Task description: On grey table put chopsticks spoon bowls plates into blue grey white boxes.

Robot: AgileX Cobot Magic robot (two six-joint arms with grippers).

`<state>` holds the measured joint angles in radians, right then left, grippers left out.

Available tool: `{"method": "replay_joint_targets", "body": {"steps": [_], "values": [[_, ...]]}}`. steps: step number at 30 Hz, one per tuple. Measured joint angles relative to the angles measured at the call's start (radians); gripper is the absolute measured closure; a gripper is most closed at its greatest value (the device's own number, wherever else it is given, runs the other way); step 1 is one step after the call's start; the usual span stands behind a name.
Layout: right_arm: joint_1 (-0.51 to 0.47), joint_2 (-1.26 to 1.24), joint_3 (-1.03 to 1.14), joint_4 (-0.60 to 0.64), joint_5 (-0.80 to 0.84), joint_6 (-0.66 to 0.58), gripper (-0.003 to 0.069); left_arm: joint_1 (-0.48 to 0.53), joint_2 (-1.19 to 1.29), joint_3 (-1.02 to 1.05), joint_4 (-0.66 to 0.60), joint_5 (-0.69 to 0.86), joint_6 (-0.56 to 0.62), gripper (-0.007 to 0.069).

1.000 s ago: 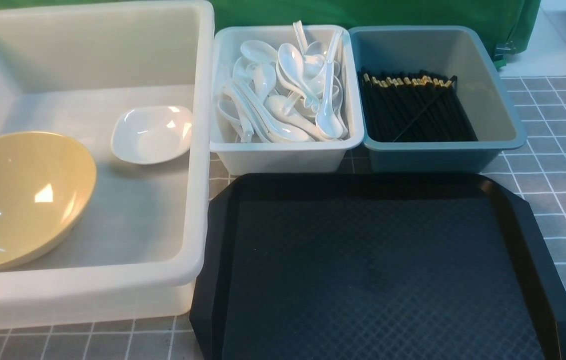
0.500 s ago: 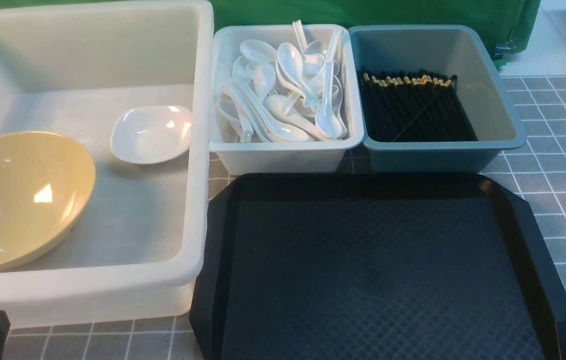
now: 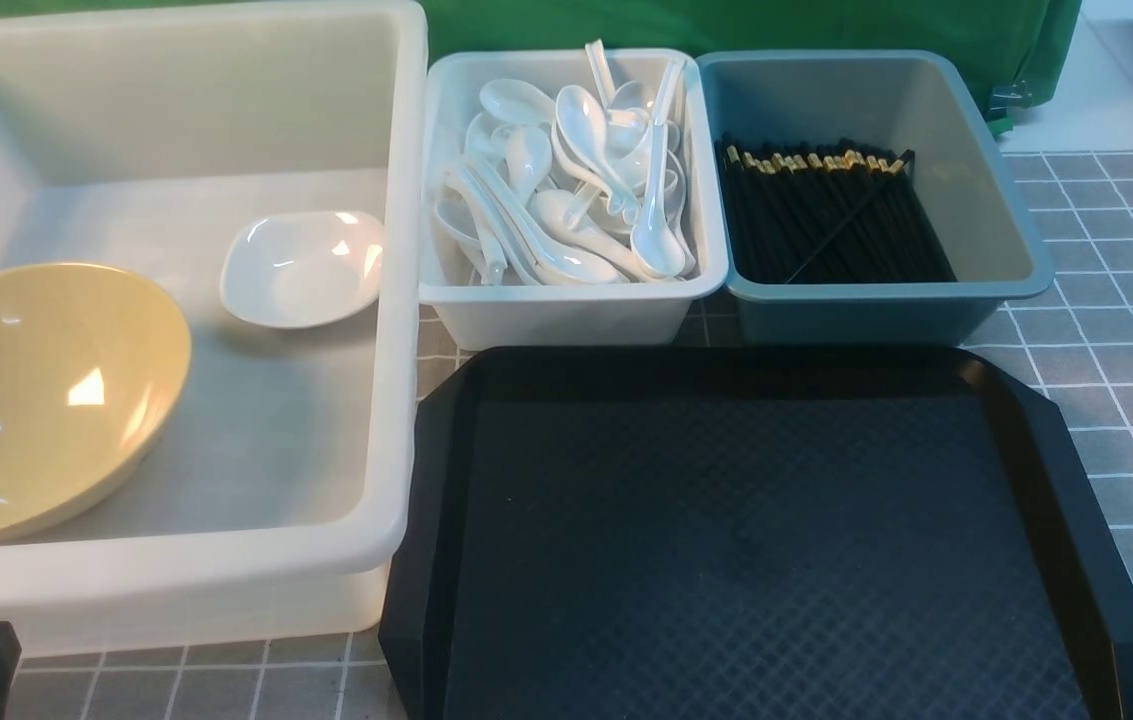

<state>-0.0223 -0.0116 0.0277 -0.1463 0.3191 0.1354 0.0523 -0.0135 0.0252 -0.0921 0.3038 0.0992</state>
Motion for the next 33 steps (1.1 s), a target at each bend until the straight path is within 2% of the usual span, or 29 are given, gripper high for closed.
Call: {"method": "replay_joint_targets", "body": {"steps": [33], "values": [[0.0,0.0,0.0,0.0,0.0,0.0,0.0547,0.0,0.0,0.0,0.0,0.001,-0.001,0.0634]]}}
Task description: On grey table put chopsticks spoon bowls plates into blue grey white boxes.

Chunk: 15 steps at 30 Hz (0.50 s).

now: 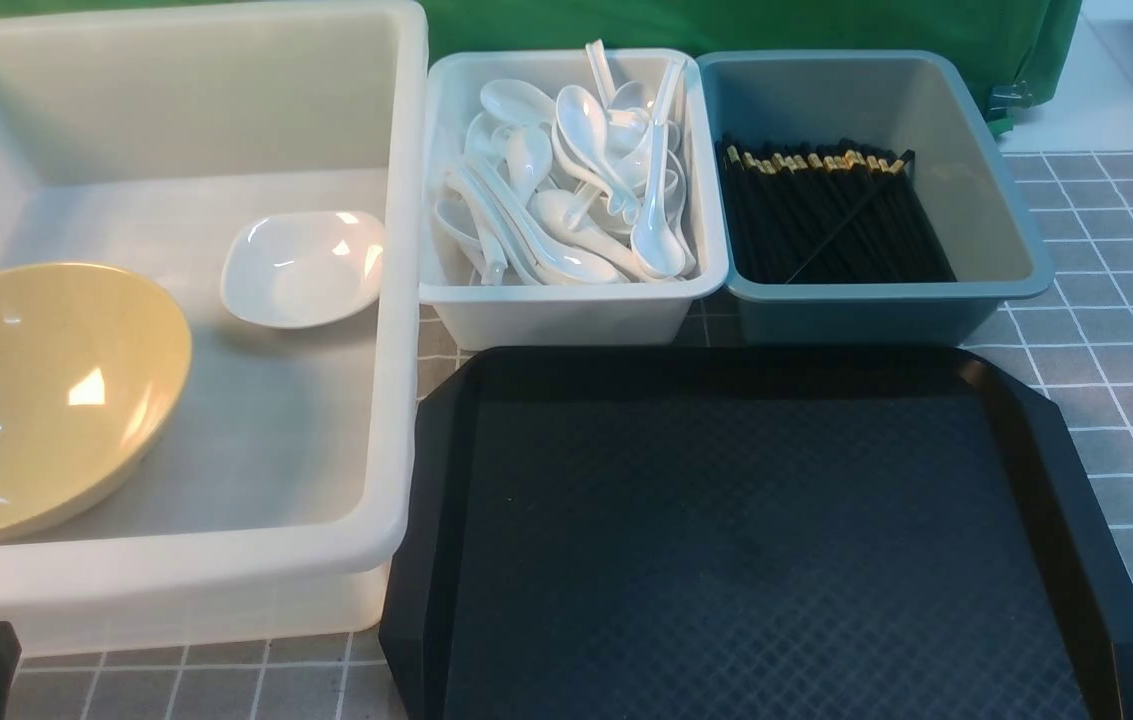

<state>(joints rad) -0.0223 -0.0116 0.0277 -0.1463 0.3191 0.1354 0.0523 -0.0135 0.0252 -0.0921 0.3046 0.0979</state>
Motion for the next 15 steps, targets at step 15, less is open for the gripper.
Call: {"method": "replay_joint_targets", "body": {"steps": [15], "values": [[0.0,0.0,0.0,0.0,0.0,0.0,0.0528,0.0,0.0,0.0,0.0,0.0,0.0,0.0634]]}}
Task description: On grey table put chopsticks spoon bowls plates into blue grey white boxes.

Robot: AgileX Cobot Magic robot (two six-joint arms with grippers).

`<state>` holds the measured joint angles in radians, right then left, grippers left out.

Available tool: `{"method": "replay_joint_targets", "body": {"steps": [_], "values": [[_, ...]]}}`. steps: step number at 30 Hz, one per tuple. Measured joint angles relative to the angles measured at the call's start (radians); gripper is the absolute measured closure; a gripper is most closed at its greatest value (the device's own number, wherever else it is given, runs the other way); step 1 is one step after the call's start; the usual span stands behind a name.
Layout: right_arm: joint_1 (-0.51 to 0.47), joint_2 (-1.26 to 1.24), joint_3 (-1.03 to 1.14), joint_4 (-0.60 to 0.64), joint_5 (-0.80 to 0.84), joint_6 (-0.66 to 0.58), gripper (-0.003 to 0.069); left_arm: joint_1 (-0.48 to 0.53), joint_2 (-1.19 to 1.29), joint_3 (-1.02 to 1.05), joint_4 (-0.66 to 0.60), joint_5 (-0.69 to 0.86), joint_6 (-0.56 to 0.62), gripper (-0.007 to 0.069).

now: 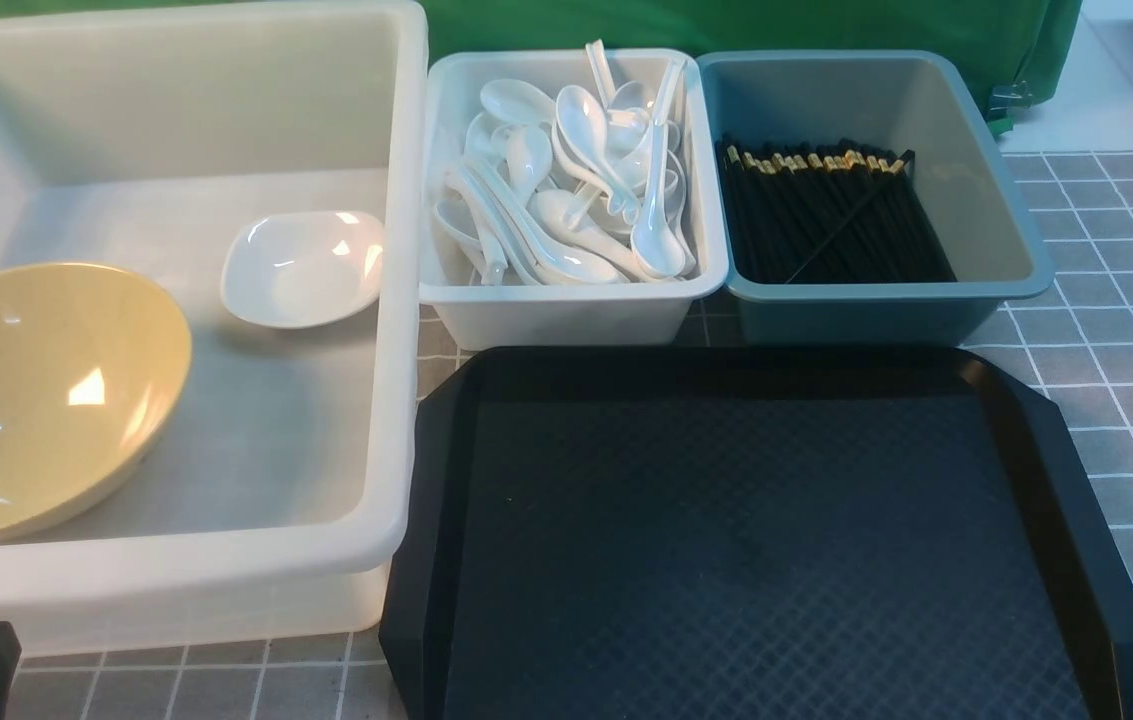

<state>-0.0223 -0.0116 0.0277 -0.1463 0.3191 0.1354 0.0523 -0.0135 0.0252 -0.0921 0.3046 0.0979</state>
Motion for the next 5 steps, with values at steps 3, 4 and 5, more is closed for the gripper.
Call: {"method": "replay_joint_targets", "body": {"steps": [3,4,5], "values": [[0.0,0.0,0.0,0.0,0.0,0.0,0.0525,0.0,0.0,0.0,0.0,0.0,0.0,0.0634],[0.0,0.0,0.0,0.0,0.0,0.0,0.0524,0.0,0.0,0.0,0.0,0.0,0.0,0.0634],[0.0,0.0,0.0,0.0,0.0,0.0,0.0524,0.0,0.0,0.0,0.0,0.0,0.0,0.0634]]}}
